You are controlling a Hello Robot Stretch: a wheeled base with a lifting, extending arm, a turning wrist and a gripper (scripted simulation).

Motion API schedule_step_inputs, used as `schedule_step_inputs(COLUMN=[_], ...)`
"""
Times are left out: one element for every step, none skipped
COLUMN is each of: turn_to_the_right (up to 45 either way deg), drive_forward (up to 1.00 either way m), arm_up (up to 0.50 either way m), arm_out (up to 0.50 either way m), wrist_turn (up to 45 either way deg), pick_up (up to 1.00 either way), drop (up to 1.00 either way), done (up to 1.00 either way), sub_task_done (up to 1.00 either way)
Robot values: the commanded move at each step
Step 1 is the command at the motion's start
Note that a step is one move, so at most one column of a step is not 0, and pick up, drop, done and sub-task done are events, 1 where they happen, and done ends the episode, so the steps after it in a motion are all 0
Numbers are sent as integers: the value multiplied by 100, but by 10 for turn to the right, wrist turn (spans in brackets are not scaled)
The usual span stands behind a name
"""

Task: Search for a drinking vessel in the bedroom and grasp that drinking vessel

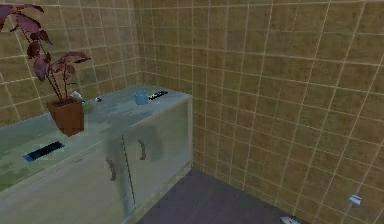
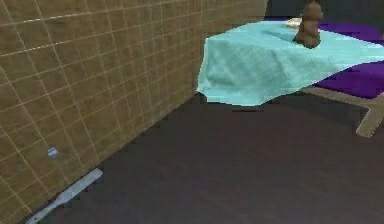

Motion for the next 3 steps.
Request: schedule_step_inputs(turn_to_the_right=[30,0,-450], drive_forward=[0,80,0], arm_up=[0,0,0], arm_out=[0,0,0], wrist_turn=[0,0,0], pick_up=[0,0,0], drop=[0,0,0], done=[0,0,0], sub_task_done=[0,0,0])
